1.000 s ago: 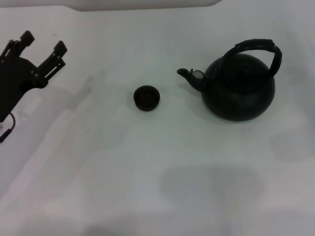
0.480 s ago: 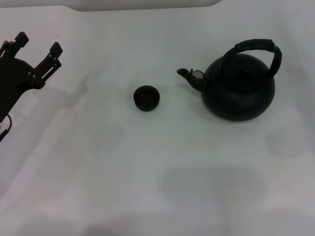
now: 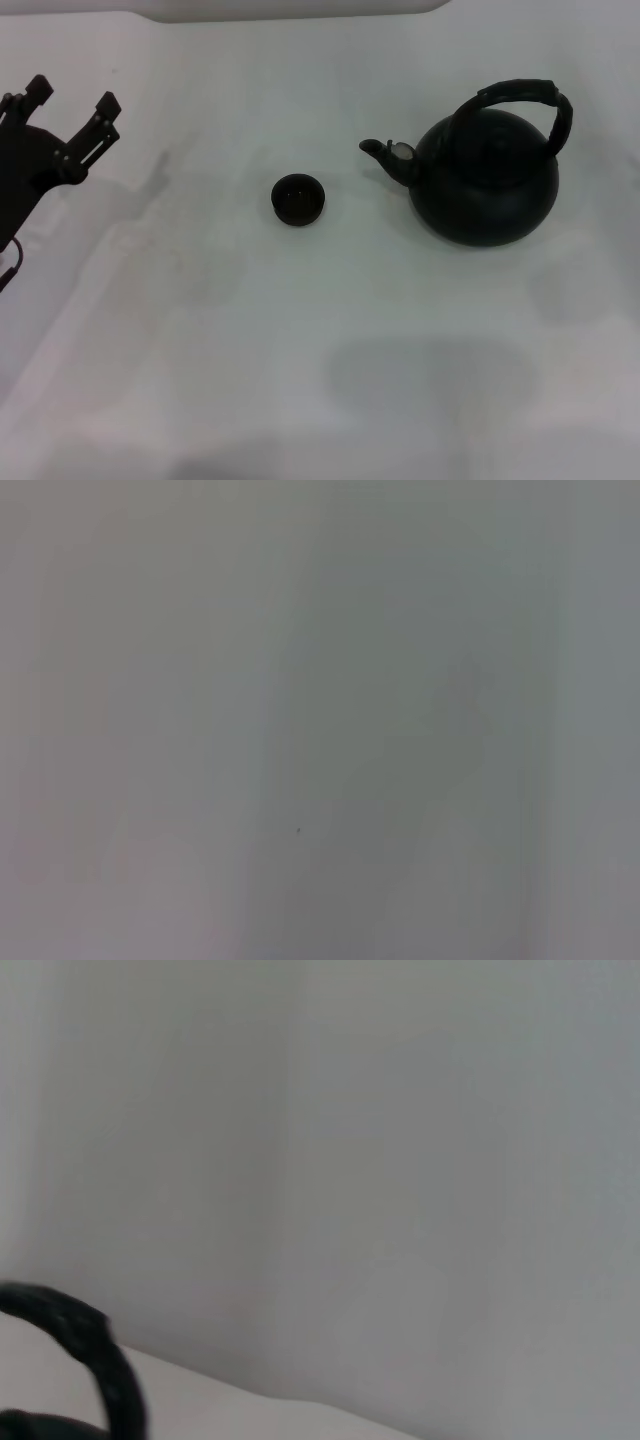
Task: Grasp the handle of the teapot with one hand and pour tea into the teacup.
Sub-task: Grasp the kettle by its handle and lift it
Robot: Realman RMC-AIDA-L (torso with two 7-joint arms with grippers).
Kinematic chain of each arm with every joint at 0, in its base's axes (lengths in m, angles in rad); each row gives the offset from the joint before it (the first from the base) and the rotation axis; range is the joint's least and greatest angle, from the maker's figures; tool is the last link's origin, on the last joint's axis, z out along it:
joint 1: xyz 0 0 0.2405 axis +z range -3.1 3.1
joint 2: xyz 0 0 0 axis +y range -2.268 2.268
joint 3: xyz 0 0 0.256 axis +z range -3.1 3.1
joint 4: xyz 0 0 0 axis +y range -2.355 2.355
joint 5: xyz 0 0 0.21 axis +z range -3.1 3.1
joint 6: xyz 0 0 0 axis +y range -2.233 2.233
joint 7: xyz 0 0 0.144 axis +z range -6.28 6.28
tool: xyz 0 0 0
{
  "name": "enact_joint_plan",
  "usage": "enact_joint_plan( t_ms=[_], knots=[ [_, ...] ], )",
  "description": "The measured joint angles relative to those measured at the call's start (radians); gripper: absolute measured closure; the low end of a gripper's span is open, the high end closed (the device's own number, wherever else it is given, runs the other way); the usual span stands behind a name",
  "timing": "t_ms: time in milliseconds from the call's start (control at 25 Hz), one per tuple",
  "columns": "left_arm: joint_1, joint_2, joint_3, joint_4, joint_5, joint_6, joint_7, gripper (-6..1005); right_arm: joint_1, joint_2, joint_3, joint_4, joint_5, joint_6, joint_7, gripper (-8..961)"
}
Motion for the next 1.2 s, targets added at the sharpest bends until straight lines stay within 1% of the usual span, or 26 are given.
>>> enact_joint_plan(
  t_ms=[160,320,440,640,1200],
  knots=[
    [0.008,0.0,0.001,-0.001,0.0,-0.001,0.006,121,-0.081,0.001,-0.096,0.136,-0.002,-0.036,0.068,85],
    [0.015,-0.002,0.002,-0.003,0.0,0.003,0.031,121,-0.167,0.001,-0.226,0.27,-0.008,-0.125,0.107,88],
    [0.019,-0.003,0.002,-0.01,-0.003,0.003,0.049,122,-0.195,0.003,-0.294,0.315,-0.01,-0.167,0.106,96],
    [0.017,-0.003,0.002,-0.047,-0.029,-0.001,0.054,122,-0.181,0.004,-0.362,0.309,-0.006,-0.179,0.106,109],
    [0.037,-0.003,0.002,-0.068,-0.036,-0.033,0.055,124,-0.081,0.006,-0.426,0.231,0.048,-0.172,0.099,146]
  ],
)
